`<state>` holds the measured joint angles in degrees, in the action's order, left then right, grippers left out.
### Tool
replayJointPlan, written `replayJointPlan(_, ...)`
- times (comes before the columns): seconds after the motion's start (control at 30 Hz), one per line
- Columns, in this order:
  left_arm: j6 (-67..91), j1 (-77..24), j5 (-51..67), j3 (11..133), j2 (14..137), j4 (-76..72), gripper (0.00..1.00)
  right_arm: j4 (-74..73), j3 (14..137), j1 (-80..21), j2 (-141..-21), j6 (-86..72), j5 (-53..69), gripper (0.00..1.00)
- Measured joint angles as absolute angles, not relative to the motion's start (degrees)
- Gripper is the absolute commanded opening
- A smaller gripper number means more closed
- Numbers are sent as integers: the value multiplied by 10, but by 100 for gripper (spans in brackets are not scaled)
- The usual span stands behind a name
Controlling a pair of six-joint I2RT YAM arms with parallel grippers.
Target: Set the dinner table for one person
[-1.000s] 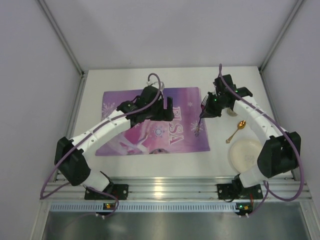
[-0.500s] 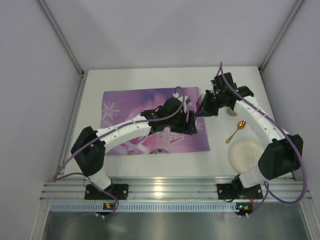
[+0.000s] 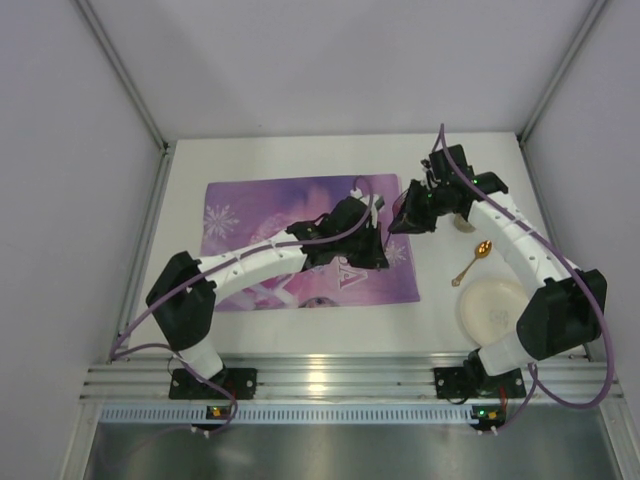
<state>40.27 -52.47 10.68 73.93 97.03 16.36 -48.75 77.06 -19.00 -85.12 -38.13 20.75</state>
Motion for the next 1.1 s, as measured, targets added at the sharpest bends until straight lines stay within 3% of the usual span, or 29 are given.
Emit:
replayJointPlan(0.03, 400, -524, 102, 739, 970, 168, 0, -488, 771, -190, -851, -380, 210, 66)
replayJointPlan(0.1, 396, -517, 95, 731, 966, 176, 0, -490, 771, -190, -849, -378, 211, 85)
replayJointPlan(0.17, 392, -501, 91, 699, 947, 180, 0, -491, 771, -190, -843, -372, 208, 88)
replayJointPlan(0.4, 385, -386, 83, 578, 837, 234, 0, -507, 800, -190, -826, -355, 197, 89)
replayJointPlan(0.63, 338, -142, 185, 456, 736, 248, 0, -522, 799, -189, -808, -343, 196, 88)
replayJointPlan(0.87, 292, 37, 328, 436, 781, 244, 0, -527, 781, -189, -800, -334, 198, 88)
replayJointPlan(1.1, 292, 102, 444, 447, 863, 226, 2, -532, 760, -189, -780, -327, 198, 87)
